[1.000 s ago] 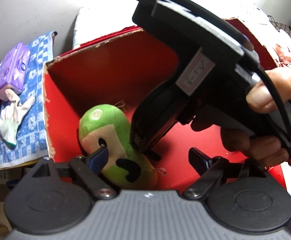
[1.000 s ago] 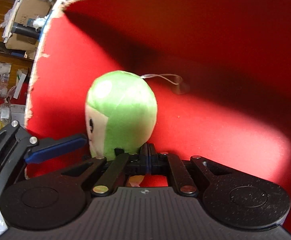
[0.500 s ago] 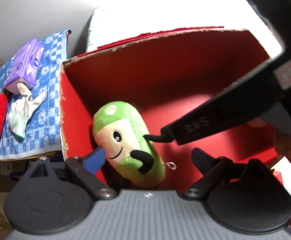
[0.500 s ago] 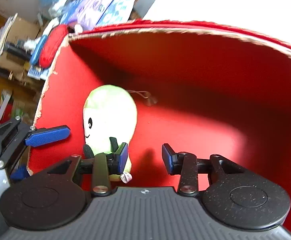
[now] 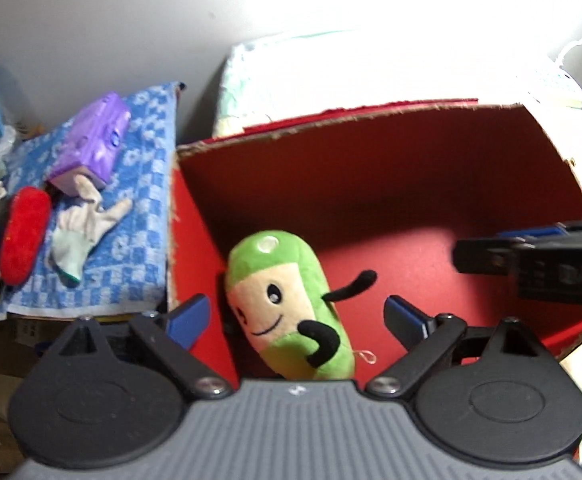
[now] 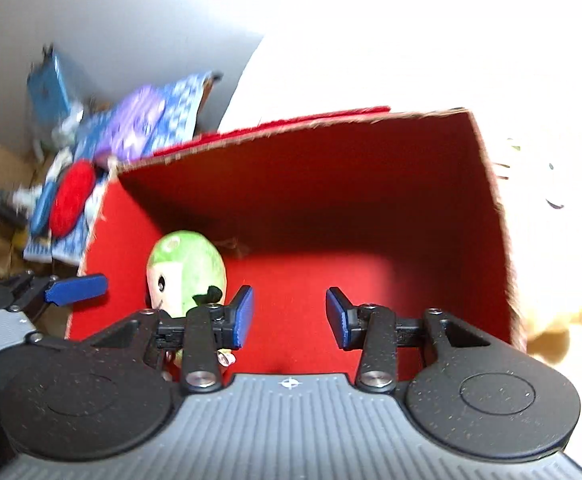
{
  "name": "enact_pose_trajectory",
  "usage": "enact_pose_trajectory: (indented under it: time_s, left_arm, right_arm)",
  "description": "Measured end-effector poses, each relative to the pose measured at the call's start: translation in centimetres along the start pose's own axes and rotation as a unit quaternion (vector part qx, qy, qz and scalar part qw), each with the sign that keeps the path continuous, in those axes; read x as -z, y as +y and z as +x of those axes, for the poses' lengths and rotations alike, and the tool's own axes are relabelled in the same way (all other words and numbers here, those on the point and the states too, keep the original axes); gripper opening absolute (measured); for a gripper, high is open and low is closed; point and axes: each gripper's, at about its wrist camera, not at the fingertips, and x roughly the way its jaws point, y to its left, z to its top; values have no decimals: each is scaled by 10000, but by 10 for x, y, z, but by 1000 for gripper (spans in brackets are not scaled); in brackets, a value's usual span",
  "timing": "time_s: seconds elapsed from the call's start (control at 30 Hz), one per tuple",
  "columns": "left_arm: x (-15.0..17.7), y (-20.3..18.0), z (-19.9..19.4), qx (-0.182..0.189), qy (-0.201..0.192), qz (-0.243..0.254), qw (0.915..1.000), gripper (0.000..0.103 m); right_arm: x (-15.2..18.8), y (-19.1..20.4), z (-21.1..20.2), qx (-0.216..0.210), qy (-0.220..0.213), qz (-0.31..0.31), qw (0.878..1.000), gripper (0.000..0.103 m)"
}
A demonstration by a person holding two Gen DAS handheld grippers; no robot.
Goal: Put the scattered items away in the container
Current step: 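Open the right tool to release the plush toy and withdraw, then move both tools toward the clear tape roll beside the box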
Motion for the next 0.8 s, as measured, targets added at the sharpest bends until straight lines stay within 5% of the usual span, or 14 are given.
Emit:
enact_pose_trajectory:
  time_s: [0.37,0.8]
  left_arm:
    - [14,-9,-29,-343,-538,-104,9979,100]
    - [30,-4,-51,-410,-842,-253,9953,101]
  right_arm:
    - [28,-5,-34,454,-554,468,9963,61]
    - [55,1,-53,666,-744,689,9926,66]
